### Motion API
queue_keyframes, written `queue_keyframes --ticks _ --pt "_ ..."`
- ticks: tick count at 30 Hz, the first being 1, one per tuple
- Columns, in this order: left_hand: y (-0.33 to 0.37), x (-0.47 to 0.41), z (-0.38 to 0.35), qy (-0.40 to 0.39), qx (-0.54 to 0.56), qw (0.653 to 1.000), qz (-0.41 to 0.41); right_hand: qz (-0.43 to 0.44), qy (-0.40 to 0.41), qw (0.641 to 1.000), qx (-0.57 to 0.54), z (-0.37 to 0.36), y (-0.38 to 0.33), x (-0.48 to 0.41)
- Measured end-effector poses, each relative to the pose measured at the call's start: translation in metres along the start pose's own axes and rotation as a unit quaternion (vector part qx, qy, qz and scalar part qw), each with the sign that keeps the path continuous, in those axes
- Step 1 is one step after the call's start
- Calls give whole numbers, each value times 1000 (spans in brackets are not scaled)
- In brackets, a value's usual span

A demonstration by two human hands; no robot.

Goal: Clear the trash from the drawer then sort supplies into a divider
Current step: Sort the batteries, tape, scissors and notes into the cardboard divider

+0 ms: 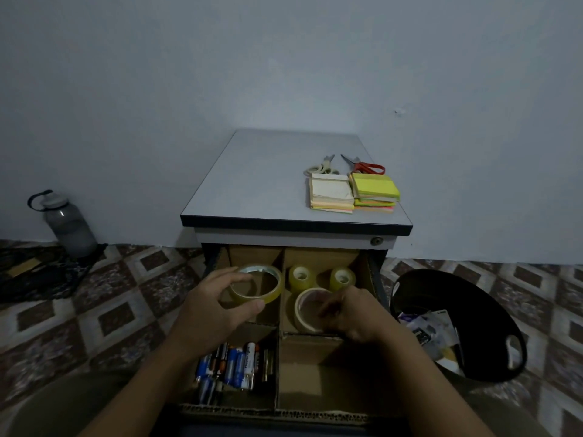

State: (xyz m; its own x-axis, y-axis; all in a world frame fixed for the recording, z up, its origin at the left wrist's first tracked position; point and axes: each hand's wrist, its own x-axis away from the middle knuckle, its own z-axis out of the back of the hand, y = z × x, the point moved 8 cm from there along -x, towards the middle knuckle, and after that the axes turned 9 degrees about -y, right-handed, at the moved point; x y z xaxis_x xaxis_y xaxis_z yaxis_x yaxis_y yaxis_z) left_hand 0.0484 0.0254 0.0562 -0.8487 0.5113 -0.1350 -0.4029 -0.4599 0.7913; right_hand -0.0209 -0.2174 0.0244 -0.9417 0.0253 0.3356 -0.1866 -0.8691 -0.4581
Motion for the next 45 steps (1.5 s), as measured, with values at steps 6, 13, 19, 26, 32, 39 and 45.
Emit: queue_keyframes --ticks 6,13,19,26,32,39,45 --pt "9 1 -5 -13 2 1000 -15 10 75 992 -103 12 4 8" --pt "37 -10 -39 -50 -37 997 -44 22 272 897 -349 64 32 57" --pt "54 -32 -80 -132 -79 988 2 35 291 823 -486 72 51 68" --pt "48 -39 -98 -158 -177 971 17 38 281 830 -480 70 50 63" --pt "43 -43 -105 -195 -228 954 19 38 272 838 -471 69 43 62" --pt "43 -46 -109 -207 -237 949 18 26 257 854 -452 64 38 61" --pt "40 -45 -108 -208 -220 953 21 14 249 865 -435 61 34 61"
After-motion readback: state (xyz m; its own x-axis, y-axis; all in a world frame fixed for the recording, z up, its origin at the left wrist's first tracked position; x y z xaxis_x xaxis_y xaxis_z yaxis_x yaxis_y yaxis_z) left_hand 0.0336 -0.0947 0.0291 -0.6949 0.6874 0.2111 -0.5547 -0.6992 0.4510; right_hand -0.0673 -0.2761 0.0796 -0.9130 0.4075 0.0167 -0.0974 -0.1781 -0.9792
